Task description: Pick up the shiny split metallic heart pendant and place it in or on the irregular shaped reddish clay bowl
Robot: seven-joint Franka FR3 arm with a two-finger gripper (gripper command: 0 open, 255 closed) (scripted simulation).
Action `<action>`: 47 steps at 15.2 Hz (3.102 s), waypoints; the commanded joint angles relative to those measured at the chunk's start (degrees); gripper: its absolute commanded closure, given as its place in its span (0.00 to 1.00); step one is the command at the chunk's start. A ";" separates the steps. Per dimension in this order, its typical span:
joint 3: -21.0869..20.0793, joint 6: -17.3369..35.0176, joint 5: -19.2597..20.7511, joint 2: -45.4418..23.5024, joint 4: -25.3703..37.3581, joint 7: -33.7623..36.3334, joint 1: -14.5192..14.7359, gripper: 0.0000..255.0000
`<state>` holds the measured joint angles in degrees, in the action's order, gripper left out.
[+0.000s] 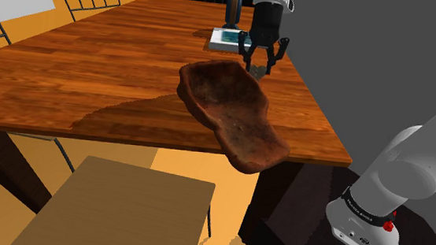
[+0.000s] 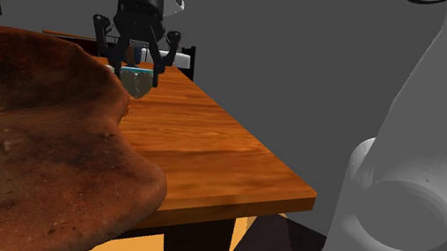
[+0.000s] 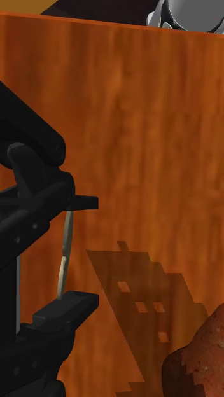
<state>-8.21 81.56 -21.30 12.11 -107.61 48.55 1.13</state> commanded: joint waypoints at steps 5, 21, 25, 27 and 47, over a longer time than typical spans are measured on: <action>0.21 -4.30 -0.13 -0.62 5.14 1.48 -0.03 1.00; 0.69 -16.51 -0.95 -5.41 22.83 6.10 -0.07 1.00; 0.75 -19.83 -1.35 -7.35 28.32 7.54 -0.05 1.00; 0.76 -21.56 -1.60 -8.47 31.30 8.34 -0.03 1.00; -12.67 -11.26 -5.85 -6.63 28.99 31.57 10.62 1.00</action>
<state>-20.72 69.45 -27.15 5.21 -77.59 80.14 11.64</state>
